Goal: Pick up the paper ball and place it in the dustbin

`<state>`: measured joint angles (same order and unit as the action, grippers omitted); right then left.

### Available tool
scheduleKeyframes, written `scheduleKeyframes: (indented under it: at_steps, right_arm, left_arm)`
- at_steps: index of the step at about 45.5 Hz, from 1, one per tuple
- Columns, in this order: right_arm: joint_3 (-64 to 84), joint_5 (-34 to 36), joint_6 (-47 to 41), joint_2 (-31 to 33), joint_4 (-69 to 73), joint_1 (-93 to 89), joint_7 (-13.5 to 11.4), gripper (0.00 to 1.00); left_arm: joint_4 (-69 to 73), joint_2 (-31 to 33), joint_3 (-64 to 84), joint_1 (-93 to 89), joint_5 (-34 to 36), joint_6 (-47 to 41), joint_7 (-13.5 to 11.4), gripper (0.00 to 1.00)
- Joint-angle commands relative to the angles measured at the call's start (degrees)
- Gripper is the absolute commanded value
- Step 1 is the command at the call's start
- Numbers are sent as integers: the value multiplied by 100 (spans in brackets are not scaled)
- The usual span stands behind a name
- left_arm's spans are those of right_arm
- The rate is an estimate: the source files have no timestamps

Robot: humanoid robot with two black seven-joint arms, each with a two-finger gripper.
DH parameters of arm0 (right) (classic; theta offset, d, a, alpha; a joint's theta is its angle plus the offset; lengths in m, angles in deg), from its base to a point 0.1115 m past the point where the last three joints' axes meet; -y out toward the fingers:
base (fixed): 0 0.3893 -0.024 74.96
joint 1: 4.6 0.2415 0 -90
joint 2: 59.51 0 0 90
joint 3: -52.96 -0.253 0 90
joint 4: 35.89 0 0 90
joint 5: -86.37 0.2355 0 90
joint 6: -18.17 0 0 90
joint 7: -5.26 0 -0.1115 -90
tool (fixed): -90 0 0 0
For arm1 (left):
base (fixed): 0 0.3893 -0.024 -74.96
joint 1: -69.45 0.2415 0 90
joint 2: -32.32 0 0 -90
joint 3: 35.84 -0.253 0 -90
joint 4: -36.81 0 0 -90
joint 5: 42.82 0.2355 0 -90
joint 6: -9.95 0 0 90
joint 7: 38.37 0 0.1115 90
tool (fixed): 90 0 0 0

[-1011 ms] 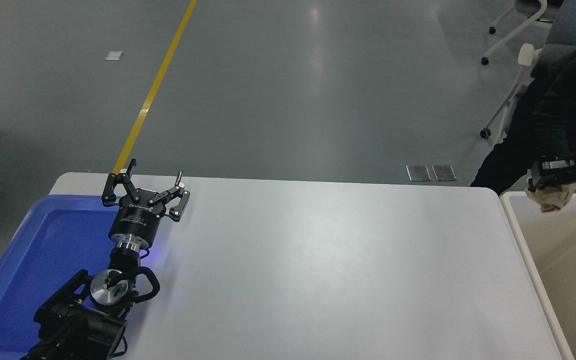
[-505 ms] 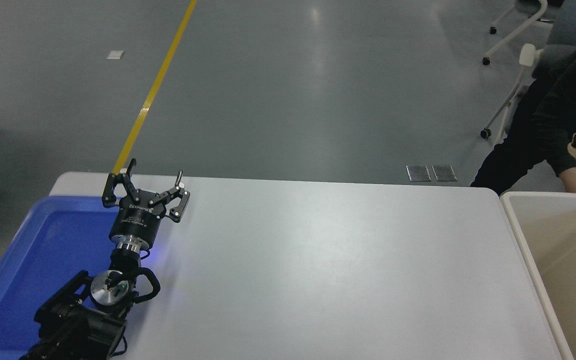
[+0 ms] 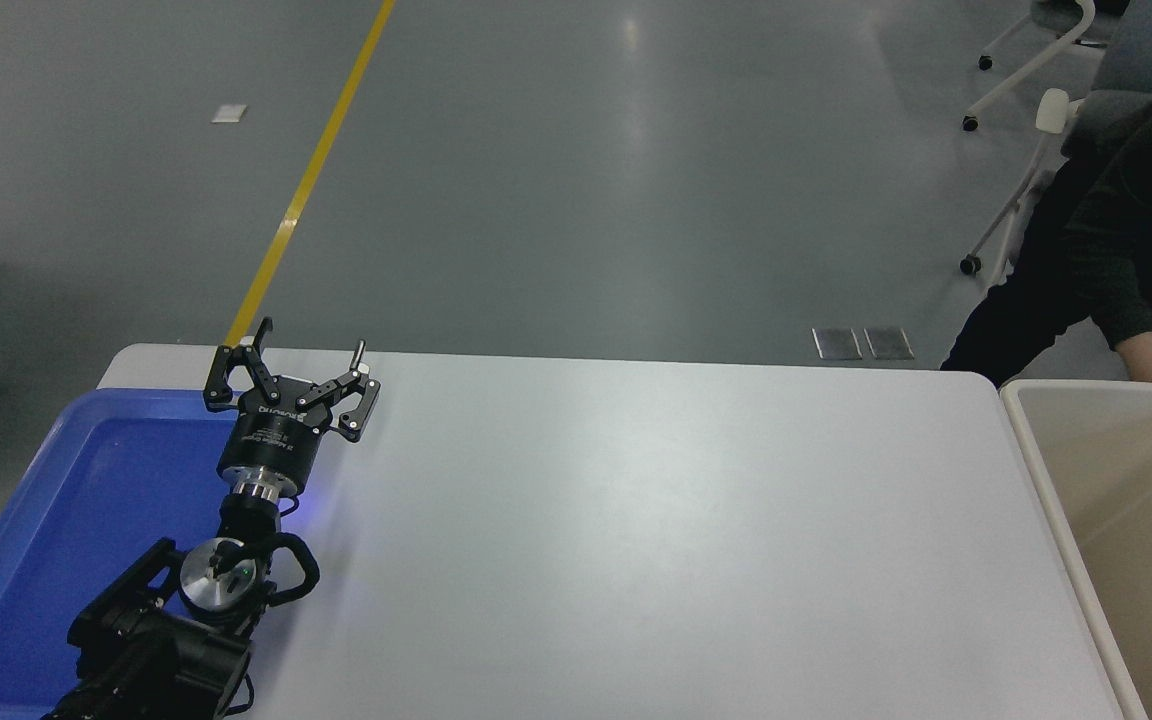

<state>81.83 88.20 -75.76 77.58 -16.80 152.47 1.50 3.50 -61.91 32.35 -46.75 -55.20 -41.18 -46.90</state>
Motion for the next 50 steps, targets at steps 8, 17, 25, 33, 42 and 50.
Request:
scheduleKeyframes:
  at_steps: [8,17,25,33,42,50]
  right_arm:
    - [-3342,370,436,-1456,-2085,-2470,-336,0]
    - [-4503,423,647,-2019,-2077,-2892,-468,0]
    - [-4662,423,762,-2345,-2077,-3173,-424,0]
    - [-4750,432,771,-2459,-2077,-3288,-415,0]
    - [-4864,432,780,-2529,-2068,-3296,-415,0]
    - [-4873,432,780,-2573,-2068,-3296,-415,0]
  left_arm:
    - [0,1,2,-8,-2,-2,0,99]
    - [0,1,2,0,-2,-2,0,99]
    - [9,1,2,-8,-11,-2,0,99]
    - [0,1,2,-8,-11,-2,0,99]
    - [0,1,2,0,-11,-2,0,99]
    - [9,1,2,-8,-11,-2,0,99]
